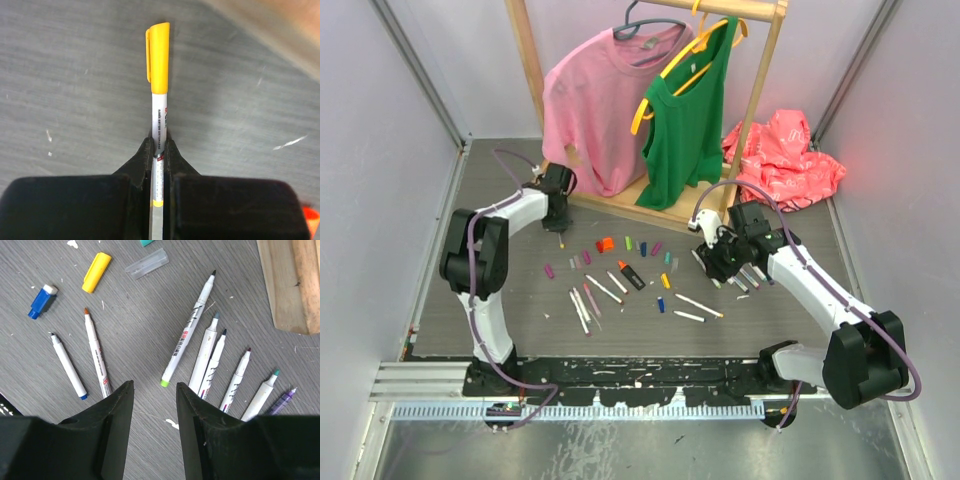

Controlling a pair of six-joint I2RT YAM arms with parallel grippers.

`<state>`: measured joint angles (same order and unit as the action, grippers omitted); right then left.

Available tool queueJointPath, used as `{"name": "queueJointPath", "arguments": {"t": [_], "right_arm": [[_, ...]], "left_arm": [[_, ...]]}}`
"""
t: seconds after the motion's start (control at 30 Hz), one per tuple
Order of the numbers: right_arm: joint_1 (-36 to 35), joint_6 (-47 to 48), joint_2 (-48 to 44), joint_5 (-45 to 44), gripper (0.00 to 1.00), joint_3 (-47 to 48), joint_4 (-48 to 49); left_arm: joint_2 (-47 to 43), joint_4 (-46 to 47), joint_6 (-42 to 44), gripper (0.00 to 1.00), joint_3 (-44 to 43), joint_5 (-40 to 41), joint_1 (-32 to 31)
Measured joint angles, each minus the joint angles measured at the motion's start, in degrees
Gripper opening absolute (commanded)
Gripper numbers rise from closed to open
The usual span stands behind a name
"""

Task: Open the pen caps
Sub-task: Pick up the pen from the center of the board.

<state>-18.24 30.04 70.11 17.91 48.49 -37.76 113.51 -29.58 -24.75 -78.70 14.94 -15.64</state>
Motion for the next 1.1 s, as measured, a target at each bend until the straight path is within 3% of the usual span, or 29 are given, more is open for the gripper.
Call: {"name": "queueJointPath", "arguments": {"t": [0.4, 0.6, 0.73, 0.9, 1.0, 1.1], "right_arm": [[0.00, 0.63, -1.29, 6.60, 0.46, 0.00, -0.98], [0.00, 0.50, -4.87, 12.76, 0.46, 0.09, -0.74], [0.04, -1.62, -7.76, 17.92, 0.64, 0.48, 1.81], [0.04, -9.92, -10.99, 27.96, 0.68, 0.79, 13.94], [0.37, -20.02, -10.88, 35.32, 0.79, -2.16, 29.05], [2.12, -30.32, -10.88, 40.85, 0.83, -9.29, 42.84]], "left_arm": [[-25.49, 10.80, -1.64, 0.00, 23.21, -6.54, 0.46], [-40.59, 22.25, -4.02, 0.00, 33.11, -17.97, 0.44], [-48.98, 35.43, -9.20, 0.00, 43.28, -26.80, -1.16], [-56.02, 49.77, -14.75, 0.00, 52.52, -29.53, -10.43], [-58.58, 57.11, -16.46, 0.00, 54.60, -28.09, -17.64], [-59.01, 63.98, -16.83, 0.00, 55.21, -25.27, -24.24]]}}
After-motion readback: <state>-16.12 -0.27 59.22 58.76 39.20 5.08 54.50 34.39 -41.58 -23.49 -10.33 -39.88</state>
